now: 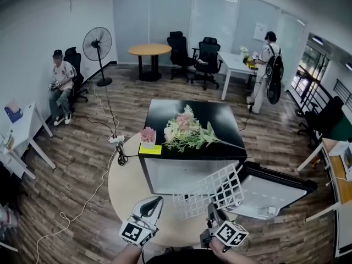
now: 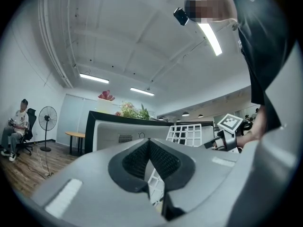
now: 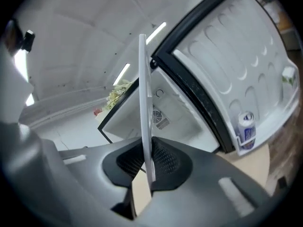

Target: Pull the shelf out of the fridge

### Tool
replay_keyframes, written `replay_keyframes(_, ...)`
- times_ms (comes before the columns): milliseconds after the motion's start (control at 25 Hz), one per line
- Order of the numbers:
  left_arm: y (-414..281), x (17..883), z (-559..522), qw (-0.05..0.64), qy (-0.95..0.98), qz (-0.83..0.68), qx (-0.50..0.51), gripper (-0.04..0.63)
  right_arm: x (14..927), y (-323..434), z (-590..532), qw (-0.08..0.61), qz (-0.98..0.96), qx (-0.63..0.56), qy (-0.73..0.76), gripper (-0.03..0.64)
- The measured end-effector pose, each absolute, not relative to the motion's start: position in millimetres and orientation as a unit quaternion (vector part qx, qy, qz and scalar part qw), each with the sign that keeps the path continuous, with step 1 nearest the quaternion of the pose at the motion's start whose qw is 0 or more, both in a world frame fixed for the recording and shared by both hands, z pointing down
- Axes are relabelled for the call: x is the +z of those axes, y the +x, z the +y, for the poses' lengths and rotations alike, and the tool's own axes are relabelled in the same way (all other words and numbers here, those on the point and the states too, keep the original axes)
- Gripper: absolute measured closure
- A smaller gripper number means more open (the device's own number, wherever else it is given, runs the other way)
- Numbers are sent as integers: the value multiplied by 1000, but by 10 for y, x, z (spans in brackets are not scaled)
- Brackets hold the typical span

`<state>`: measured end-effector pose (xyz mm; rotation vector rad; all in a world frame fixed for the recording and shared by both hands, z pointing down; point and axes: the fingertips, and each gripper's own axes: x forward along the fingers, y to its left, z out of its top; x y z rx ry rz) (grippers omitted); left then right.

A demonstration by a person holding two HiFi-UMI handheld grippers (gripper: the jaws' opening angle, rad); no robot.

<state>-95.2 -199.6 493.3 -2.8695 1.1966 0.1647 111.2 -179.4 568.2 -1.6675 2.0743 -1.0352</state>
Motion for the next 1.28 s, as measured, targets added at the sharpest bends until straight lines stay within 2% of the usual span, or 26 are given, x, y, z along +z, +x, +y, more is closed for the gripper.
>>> replay_keyframes(160, -922, 4937, -2026, 13, -923, 380, 55, 596, 5594, 1207, -1750, 81, 748, -262, -604, 580)
replay_keyframes(560, -863, 4945, -2104, 17, -926, 376, 43, 596, 5390, 1297, -1683, 9, 782, -111, -614, 580)
replay_keyframes(840, -826, 4951, -2179, 16, -924, 381, 38, 596, 5199, 1323, -1624, -19, 790, -15, -613, 580)
replay_keyframes(1280, -749, 4925, -2218, 33, -918, 394, 23, 595, 4944, 1434, -1554, -9, 782, 58, -620, 580)
